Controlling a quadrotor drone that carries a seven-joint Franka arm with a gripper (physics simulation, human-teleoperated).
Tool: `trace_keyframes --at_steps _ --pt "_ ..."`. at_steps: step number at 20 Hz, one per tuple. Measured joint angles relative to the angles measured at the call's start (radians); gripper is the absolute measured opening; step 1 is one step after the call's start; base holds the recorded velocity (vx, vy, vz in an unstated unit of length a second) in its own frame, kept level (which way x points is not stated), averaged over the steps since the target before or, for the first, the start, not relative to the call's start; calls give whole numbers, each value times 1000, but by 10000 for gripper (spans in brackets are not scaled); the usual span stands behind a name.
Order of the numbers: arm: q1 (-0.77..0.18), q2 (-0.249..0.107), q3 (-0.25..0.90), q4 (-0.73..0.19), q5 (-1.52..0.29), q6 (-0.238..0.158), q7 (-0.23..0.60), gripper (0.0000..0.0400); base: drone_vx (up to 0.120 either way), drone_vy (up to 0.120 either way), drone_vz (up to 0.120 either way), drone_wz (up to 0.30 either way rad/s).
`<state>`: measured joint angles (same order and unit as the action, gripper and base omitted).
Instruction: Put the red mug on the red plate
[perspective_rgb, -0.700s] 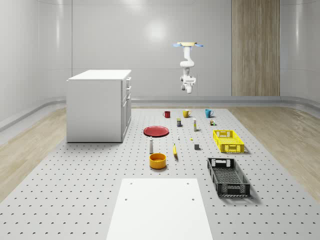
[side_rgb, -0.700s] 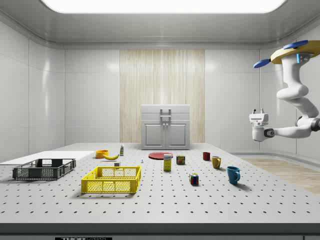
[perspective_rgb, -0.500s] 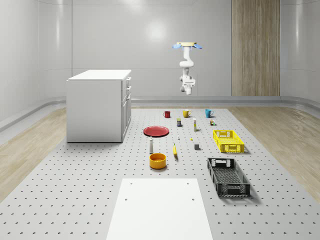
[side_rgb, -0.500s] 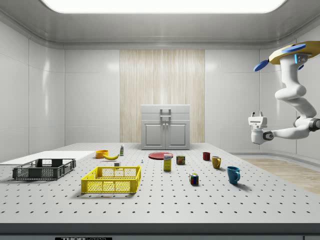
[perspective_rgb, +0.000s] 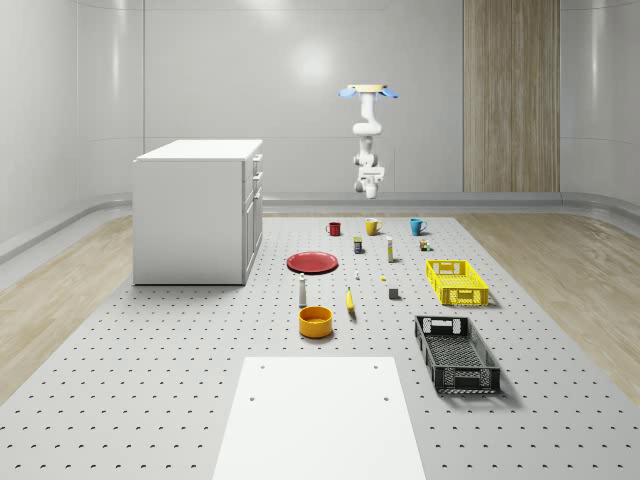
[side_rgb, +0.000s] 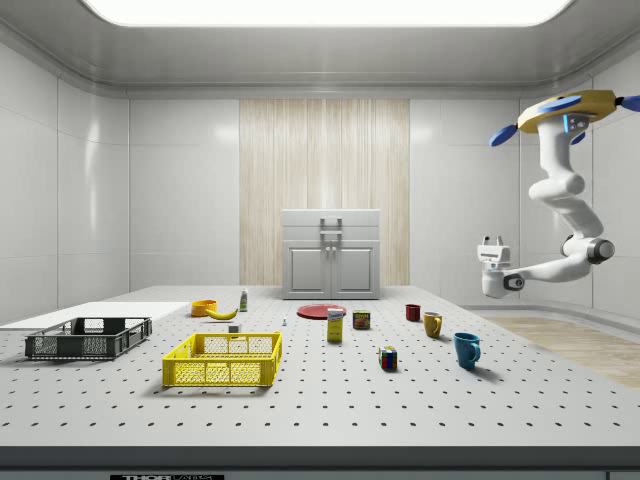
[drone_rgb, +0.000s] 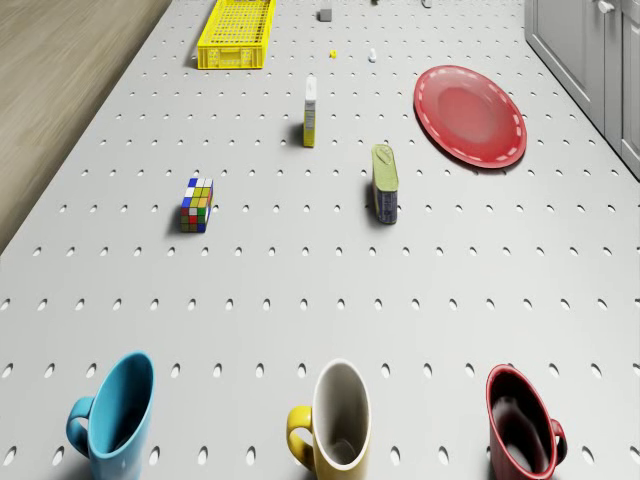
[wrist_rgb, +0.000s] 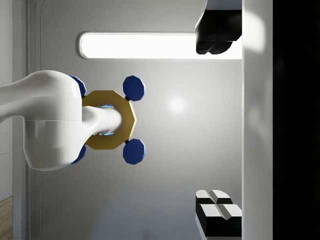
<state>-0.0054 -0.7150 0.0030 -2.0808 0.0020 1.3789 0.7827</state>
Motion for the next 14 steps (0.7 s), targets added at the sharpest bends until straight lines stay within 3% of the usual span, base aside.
trace_keyframes --at_steps 14 --pt "-2 12 1 38 1 -16 -1 400 120 -120 0 0"
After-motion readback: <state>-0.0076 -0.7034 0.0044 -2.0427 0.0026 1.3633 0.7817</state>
